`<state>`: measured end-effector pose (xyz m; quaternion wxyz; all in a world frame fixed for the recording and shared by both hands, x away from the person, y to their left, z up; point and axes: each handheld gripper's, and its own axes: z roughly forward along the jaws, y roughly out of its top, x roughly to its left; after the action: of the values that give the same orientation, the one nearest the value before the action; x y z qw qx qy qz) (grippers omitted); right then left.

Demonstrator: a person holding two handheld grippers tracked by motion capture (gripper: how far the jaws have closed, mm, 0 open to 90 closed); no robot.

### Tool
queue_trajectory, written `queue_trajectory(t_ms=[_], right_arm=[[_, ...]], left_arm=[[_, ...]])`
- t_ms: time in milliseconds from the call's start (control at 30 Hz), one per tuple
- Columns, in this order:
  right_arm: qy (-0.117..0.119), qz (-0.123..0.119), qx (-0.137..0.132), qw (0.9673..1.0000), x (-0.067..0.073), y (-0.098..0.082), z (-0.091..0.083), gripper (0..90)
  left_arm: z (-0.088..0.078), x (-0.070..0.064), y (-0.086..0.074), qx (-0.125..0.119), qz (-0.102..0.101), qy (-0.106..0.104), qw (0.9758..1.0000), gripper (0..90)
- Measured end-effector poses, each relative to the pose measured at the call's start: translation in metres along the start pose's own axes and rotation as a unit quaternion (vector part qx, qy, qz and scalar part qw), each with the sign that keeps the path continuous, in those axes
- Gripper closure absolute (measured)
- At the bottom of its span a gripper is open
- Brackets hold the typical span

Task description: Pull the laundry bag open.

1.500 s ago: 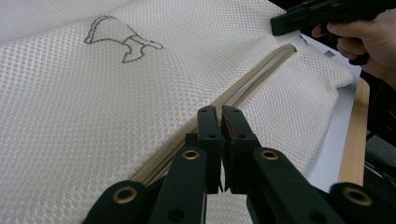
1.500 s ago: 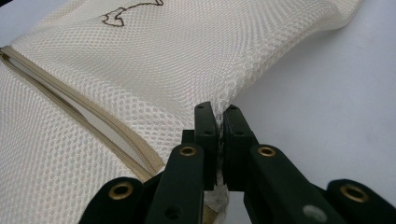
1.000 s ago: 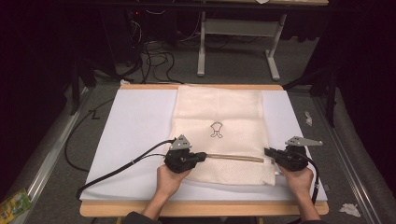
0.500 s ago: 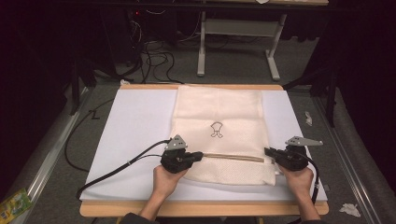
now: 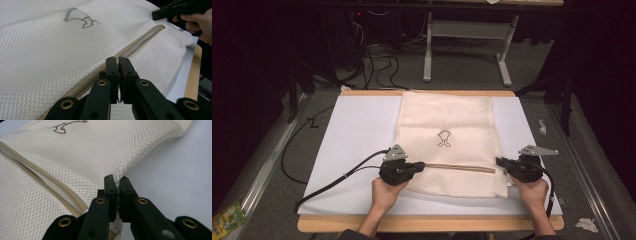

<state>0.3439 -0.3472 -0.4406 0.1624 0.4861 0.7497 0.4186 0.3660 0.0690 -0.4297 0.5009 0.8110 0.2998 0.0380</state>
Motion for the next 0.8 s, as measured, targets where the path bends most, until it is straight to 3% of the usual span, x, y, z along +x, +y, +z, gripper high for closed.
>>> queue_trajectory(t_ms=[200, 800], right_arm=[[-0.001, 0.003, 0.005, 1.0000, 0.000, 0.000, -0.001, 87.6], [-0.002, 0.001, 0.001, 1.0000, 0.000, 0.001, -0.001, 87.6]], left_arm=[[-0.007, 0.005, -0.002, -0.007, -0.009, 0.001, 0.9999, 87.0], [-0.011, 0.004, -0.005, -0.005, 0.001, 0.007, 1.0000, 87.1]])
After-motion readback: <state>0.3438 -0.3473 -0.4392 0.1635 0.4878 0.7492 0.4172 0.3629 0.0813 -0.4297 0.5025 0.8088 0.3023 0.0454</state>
